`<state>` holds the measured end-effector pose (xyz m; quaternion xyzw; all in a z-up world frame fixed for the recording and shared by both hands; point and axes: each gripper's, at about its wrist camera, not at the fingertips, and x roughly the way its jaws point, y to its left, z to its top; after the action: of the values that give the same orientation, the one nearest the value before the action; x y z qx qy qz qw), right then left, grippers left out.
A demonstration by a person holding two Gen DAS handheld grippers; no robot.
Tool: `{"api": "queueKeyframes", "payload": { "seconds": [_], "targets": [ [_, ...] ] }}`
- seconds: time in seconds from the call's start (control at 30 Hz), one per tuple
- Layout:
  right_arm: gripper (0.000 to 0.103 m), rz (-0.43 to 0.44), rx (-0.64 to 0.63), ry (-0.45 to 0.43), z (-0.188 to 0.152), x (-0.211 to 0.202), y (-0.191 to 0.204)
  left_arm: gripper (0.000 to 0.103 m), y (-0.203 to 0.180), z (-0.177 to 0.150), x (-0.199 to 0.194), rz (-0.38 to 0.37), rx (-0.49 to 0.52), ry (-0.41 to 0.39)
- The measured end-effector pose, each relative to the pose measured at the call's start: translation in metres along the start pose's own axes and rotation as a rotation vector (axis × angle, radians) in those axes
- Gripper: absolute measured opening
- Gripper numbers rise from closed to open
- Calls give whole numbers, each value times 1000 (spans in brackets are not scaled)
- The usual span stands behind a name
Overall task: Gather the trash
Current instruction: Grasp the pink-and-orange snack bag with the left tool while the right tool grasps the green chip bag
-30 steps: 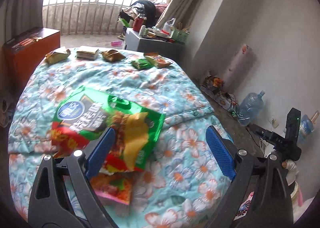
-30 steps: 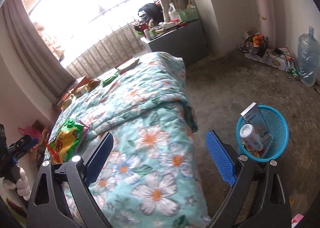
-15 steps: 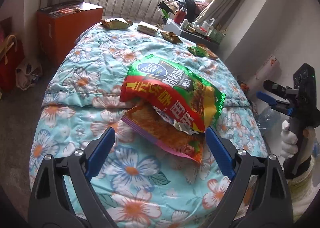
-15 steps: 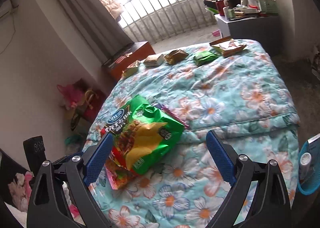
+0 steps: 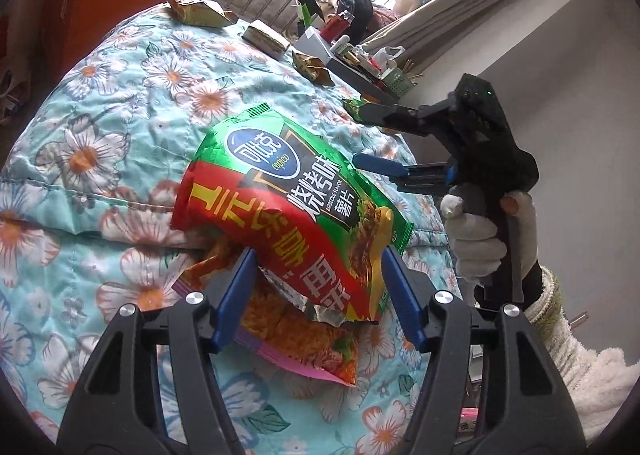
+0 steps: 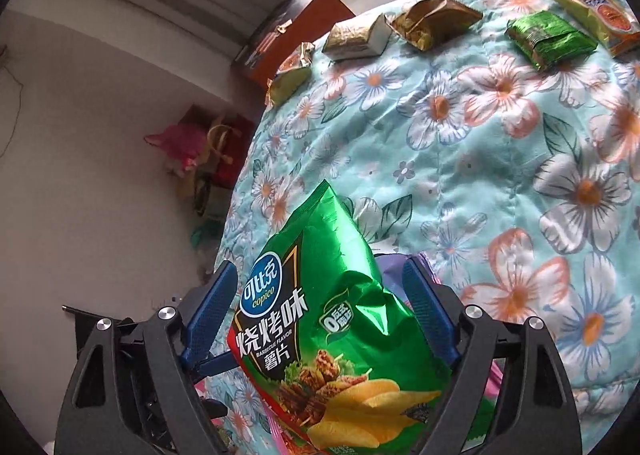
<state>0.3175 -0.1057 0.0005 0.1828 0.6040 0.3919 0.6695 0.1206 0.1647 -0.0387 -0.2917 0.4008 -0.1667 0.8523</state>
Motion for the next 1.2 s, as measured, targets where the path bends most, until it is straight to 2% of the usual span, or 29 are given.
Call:
{"api": "queueKeyframes", "payload": {
  "seconds": [0.07,0.17,0.3,0.43,0.6,0.7,0.8,0.87,0.93,1.0,1.03,1.13,1.2],
  "targets": [
    [80,-35,12,38,7,13,-5,55,2,2,4,2,0,1],
    [78,-28,2,65,8,18,-5,53,2,5,8,-4,6,-7],
    [76,7,-25,65,2,6,1,53,-3,12,14,-5,22,-20],
    [67,4,-31,34,-14,-23,-2,53,-16,18,19,-28,53,-27],
    [55,10,19,-86,-53,-82,-17,53,-47,21,27,-95,120,-21],
    [54,-27,67,-187,-91,-121,-32,54,-71,17,40,-162,152,23],
    [54,-45,154,-282,-134,-149,-53,66,-93,6,57,-211,179,69],
    [54,-68,224,-318,-164,-160,-69,76,-105,-4,68,-216,207,109],
    [54,-82,295,-334,-189,-164,-86,79,-107,-9,74,-188,214,139],
    [54,-88,367,-350,-209,-165,-102,79,-98,-6,68,-161,211,122],
    [54,-85,394,-361,-217,-165,-108,80,-91,-2,62,-124,213,98],
    [54,-65,430,-381,-231,-162,-117,80,-63,14,45,82,237,12],
    [54,-62,432,-380,-233,-159,-121,80,-40,25,44,186,230,2]
  ]
}}
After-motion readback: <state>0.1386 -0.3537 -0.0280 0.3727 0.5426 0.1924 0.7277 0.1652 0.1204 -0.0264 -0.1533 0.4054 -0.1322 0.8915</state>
